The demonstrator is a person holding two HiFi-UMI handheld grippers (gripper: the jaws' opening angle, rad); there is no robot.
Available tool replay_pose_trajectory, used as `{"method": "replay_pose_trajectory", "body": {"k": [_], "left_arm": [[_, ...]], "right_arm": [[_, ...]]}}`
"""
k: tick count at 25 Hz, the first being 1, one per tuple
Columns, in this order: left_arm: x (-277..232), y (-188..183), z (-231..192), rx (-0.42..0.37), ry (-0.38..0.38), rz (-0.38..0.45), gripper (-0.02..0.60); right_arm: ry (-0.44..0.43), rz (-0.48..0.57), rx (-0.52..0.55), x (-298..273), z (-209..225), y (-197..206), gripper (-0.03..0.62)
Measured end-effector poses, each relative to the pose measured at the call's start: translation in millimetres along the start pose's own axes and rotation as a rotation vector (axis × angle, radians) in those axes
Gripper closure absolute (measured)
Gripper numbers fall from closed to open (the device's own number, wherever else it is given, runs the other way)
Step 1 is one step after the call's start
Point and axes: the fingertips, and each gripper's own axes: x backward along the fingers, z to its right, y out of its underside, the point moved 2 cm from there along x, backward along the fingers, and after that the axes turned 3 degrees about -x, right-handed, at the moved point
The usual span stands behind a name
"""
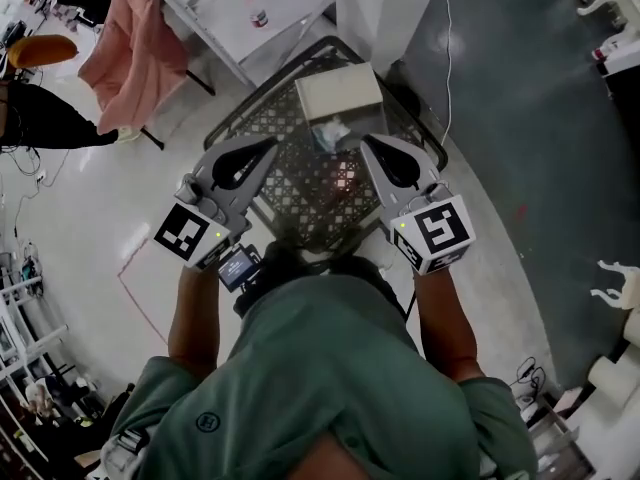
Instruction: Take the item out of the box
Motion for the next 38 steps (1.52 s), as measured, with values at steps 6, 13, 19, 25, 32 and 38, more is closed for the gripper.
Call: {"method": "replay_pose_trajectory", "body": {"k": [6,13,19,25,32,38], "left_arm": [[7,19,-24,0.04,0.011,-0.009,0.58],[-14,47,-65,0.065,0.097,-0.011,0.58],[-27,72,-89,0.089,0.121,-0.021,0.58],[-35,100,-107,0.124,0.127,-0.048,0.58],[-42,134,-121,0.162,0.127,-0.069,0.58],[-47,165,-130,0.191,0.131,-0.083,0.58]], "right_arm": [[0.022,-0.049,-0.022,-26,-1,12,0.589],[0.097,-0.114,-0.056,-66,11,33,0.589],[0.133,-0.152,-0.078,-95,28,55,0.589],[0.141,-0.209,-0.095,-124,44,85,0.588],[0.135,-0.271,-0.116,-152,54,124,0.588],[0.134,-0.326,-0.13,-173,62,162,0.588]]}}
